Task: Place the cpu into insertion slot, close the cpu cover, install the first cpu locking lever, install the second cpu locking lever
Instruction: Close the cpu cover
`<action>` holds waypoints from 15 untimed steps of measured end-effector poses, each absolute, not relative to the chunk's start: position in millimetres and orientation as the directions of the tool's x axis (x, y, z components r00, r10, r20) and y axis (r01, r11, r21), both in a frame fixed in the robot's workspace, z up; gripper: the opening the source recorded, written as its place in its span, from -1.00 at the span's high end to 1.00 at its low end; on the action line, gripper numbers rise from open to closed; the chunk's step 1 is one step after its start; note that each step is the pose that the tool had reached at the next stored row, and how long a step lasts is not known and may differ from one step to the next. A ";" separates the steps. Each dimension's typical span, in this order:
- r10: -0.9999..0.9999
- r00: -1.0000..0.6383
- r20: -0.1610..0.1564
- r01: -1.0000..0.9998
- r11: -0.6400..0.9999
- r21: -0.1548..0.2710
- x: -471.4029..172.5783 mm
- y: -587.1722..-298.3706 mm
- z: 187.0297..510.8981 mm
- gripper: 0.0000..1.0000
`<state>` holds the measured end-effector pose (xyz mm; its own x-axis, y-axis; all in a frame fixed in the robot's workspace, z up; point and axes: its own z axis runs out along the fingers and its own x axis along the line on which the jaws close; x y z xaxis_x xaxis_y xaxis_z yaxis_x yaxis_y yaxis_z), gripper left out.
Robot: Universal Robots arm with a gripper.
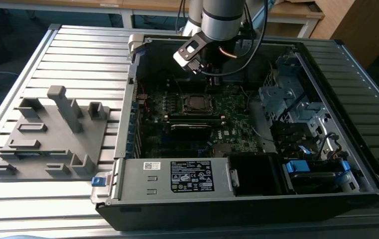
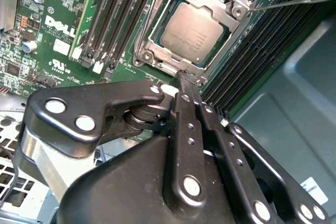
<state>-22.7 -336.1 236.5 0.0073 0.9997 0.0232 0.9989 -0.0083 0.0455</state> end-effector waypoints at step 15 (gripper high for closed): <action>1.000 0.007 0.023 0.999 -0.009 0.046 -26.2 -336.1 233.8 0.79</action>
